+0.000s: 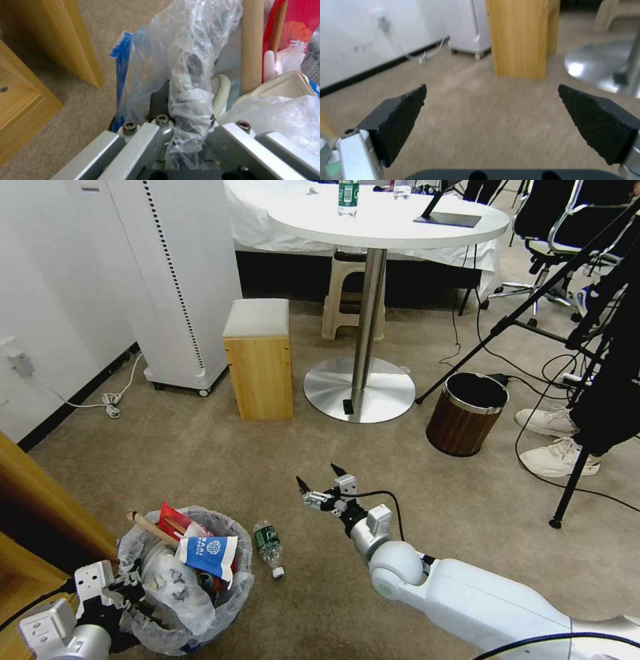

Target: Pick up the trash bin and place the garbage on the floor into it.

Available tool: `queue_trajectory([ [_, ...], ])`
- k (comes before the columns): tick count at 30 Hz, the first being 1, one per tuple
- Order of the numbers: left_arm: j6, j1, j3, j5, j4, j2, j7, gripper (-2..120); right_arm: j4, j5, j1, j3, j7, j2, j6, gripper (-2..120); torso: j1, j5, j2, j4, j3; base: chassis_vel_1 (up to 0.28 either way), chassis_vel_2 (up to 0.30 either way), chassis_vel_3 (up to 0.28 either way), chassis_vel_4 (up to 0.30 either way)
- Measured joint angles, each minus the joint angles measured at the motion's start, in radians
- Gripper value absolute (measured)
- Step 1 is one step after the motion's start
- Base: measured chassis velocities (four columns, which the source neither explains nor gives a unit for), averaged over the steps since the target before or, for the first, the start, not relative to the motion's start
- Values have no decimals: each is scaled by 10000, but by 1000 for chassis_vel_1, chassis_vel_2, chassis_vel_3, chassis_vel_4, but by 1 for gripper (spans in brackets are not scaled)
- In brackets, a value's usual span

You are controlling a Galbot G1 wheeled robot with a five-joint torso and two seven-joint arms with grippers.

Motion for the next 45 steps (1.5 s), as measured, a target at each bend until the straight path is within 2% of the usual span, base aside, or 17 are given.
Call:
queue_trajectory([
  [3,-41,29,1,9,0,-29,7,0,-230,1013,132,-242,141,293,-665,100,-1,-1,0,0,-1,0,0,0,0],
  [7,-62,26,2,16,3,-63,11,0,-443,1622,209,-327,415,620,-1098,100,0,-2,0,0,0,0,0,0,0],
  [11,-74,-29,52,39,76,-156,14,0,-1220,2133,270,-471,647,1522,-1651,100,-1,-2,0,1,0,0,0,0,0],
  [13,-75,-37,58,41,85,-167,14,0,-1341,2164,268,-485,658,1656,-1717,100,0,-1,0,1,0,0,0,0,0],
  [14,-89,-64,80,54,112,-195,16,0,-1638,2333,235,-497,780,2078,-1971,100,-1,-2,0,-1,-1,0,0,0,0],
  [17,-96,-71,92,70,134,-225,21,0,-1806,2609,178,-511,881,2401,-2194,100,0,-1,0,2,0,0,0,0,0],
  [18,-100,-81,99,87,157,-237,20,0,-1914,2991,122,-513,1078,2671,-2612,100,0,-2,0,2,0,0,0,0,0],
  [23,-112,-110,109,101,199,-251,21,0,-2026,3300,68,-516,1259,2880,-3116,100,-1,-1,0,0,0,0,0,0,0],
  [26,-183,-179,160,172,324,-305,33,0,-2037,3747,7,-408,2079,3019,-4620,100,-1,-2,0,-1,-1,0,0,0,0],
  [29,-221,-205,180,197,367,-325,37,0,-2166,3698,-48,-403,2335,3090,-5056,100,0,-1,0,-1,-1,0,0,0,0],
  [35,-269,-209,242,246,382,-385,47,0,-2730,3293,-89,-446,2122,3228,-5074,100,-1,0,0,-1,0,0,0,0,0],
  [45,-318,-136,331,341,265,-418,114,0,-4459,2188,-36,-662,1194,3768,-4650,100,-1,0,0,0,-1,0,0,0,0],
])
